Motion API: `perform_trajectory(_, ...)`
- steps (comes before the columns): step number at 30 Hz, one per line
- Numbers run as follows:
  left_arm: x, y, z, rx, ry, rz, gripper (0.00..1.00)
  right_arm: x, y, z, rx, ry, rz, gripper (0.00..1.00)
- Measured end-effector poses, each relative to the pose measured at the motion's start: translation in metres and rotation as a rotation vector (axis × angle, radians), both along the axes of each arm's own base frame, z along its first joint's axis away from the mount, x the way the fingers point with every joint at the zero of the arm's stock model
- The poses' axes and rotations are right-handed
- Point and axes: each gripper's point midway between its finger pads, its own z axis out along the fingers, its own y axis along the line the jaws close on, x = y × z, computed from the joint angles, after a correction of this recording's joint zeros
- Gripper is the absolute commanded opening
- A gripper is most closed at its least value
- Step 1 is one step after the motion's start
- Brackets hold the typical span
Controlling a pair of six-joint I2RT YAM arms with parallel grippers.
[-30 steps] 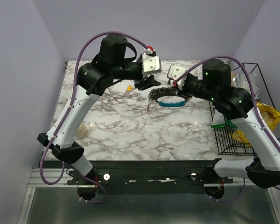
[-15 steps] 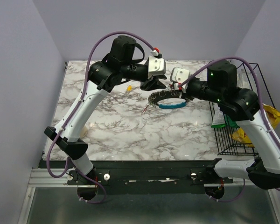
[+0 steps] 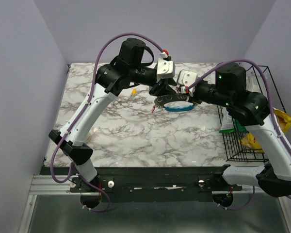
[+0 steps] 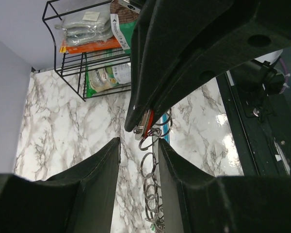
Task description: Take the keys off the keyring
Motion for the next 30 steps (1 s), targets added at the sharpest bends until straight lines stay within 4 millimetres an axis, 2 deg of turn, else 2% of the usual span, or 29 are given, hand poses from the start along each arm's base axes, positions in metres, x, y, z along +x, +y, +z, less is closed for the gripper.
perform_trajectory(5, -0.005, -0.003, -0.005, 0.008, 0.028, -0.013, 0.38, 0.001, 0.000, 0.001, 0.000, -0.003, -0.004, 0.01)
perform_trajectory(8, -0.007, -0.004, -0.007, 0.011, 0.038, -0.019, 0.32, 0.001, -0.001, 0.001, -0.001, -0.005, -0.010, 0.01)
perform_trajectory(12, -0.006, -0.006, -0.007, 0.008, 0.042, -0.019, 0.17, 0.001, -0.003, 0.001, -0.002, -0.008, -0.016, 0.01)
perform_trajectory(17, -0.005, -0.007, -0.005, -0.001, 0.041, -0.016, 0.09, 0.000, -0.006, 0.002, -0.003, -0.014, -0.027, 0.01)
perform_trajectory(20, -0.005, -0.007, -0.006, 0.000, 0.048, -0.015, 0.01, 0.001, -0.008, 0.002, -0.004, -0.017, -0.034, 0.01)
perform_trajectory(25, -0.005, -0.008, -0.006, -0.002, 0.060, -0.007, 0.00, 0.009, -0.014, 0.000, -0.025, -0.044, -0.079, 0.01)
perform_trajectory(30, 0.007, -0.010, -0.009, 0.003, 0.071, 0.057, 0.00, 0.018, -0.025, -0.005, -0.069, -0.095, -0.133, 0.01)
